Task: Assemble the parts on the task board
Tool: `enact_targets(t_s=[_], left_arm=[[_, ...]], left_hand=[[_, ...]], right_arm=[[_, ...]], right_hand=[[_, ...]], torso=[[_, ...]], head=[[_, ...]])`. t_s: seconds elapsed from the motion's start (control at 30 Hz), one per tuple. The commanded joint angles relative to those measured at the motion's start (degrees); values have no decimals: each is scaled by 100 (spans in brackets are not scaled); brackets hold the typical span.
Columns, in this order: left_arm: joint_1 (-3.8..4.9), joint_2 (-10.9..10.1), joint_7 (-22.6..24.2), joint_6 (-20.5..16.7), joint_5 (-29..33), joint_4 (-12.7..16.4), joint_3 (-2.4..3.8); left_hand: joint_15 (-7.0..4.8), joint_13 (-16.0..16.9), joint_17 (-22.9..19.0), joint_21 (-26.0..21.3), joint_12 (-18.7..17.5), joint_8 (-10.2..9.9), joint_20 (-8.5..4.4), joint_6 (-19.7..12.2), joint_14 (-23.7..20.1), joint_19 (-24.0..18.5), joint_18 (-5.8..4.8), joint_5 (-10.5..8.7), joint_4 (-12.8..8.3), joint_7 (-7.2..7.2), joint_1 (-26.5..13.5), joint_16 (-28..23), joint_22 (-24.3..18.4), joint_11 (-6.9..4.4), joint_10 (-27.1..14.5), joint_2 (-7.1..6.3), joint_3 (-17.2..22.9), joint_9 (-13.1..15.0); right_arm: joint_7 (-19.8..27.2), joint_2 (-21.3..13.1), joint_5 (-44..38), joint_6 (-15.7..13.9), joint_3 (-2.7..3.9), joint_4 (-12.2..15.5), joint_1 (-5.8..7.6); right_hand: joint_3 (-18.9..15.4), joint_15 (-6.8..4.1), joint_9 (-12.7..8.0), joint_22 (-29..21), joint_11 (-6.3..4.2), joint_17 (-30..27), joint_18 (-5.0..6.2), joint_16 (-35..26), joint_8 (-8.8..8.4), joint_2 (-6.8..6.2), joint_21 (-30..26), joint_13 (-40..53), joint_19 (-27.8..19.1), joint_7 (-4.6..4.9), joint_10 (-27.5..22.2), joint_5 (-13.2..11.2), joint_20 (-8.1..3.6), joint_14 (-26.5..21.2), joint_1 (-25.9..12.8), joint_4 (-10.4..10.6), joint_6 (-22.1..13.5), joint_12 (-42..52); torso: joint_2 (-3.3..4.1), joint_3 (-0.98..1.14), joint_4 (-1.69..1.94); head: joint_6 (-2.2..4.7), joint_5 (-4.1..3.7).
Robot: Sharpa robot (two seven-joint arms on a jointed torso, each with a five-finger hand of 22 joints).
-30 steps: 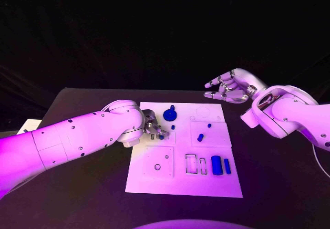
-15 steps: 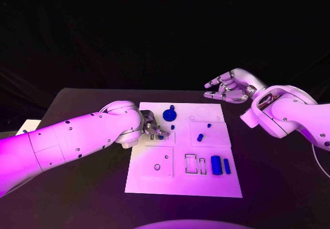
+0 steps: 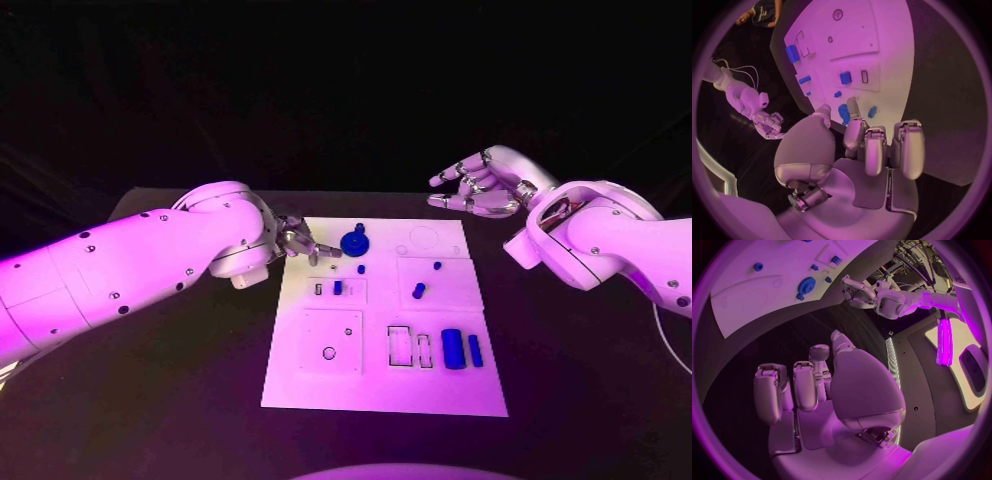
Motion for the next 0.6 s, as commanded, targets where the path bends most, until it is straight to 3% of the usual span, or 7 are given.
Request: enact_targets(t_s=[0.03, 0.1, 0.23, 0.4, 0.6], left_arm=[[123, -10, -162, 216, 351, -120, 19], [216, 16, -205, 340, 405, -309, 28], [300, 131, -248, 519, 357, -708, 32], [335, 375, -118, 690, 73, -1228, 20], [346, 714, 58, 885, -269, -1785, -80]], left_hand=[[7, -40, 1510, -46, -47, -69, 0, -100, 593, 358, -19, -54, -2, 31, 71, 18, 1136, 17, -64, 98, -102, -11], [26, -77, 1510, -69, -86, -130, 16, -169, 593, 343, -12, -54, -1, 62, 128, 18, 1114, 42, -97, 161, -153, -48], [74, -161, 1510, -104, -173, -307, 58, -318, 593, 322, -2, -29, -10, 139, 364, 18, 1082, 107, -172, 236, -233, -189], [129, -225, 1510, -129, -236, -491, 110, -387, 593, 307, 5, -27, -10, 212, 529, 18, 1062, 170, -232, 292, -329, -390], [146, -239, 1510, -135, -246, -549, 131, -359, 593, 305, 6, -22, -16, 226, 660, 18, 1060, 184, -248, 345, -354, -485]], right_arm=[[42, 20, -24, 69, -2, -18, -6], [39, 33, -24, 73, -5, -31, -10], [33, 52, -24, 78, -9, -47, -15], [31, 80, -24, 84, -12, -66, -25], [28, 117, -24, 93, -14, -82, -33]], right_hand=[[-9, 14, 5, 575, 17, -5, 35, -23, 27, 10, -34, -5, -41, 8, -38, 29, 0, 229, -31, 17, 31, -37], [-9, 14, 5, 575, 17, -5, 35, -23, 27, 10, -34, -5, -41, 8, -38, 29, 0, 229, -31, 17, 31, -37], [-9, 14, 5, 575, 17, -5, 35, -23, 27, 10, -34, -5, -41, 8, -38, 29, 0, 229, -31, 17, 31, -37], [-9, 14, 5, 575, 17, -5, 35, -23, 27, 10, -34, -5, -41, 8, -38, 29, 0, 229, -31, 17, 31, -37], [-14, 14, 7, 579, 16, 2, 34, -21, 28, 11, -33, 0, -37, 8, -33, 32, -1, 231, -36, 23, 32, -24]], torso=[[8, -2, 2], [8, -1, 1], [9, -1, 8], [16, -12, 1], [27, -6, -13]], head=[[43, 15], [57, 30], [78, 31], [84, 27], [88, 38]])
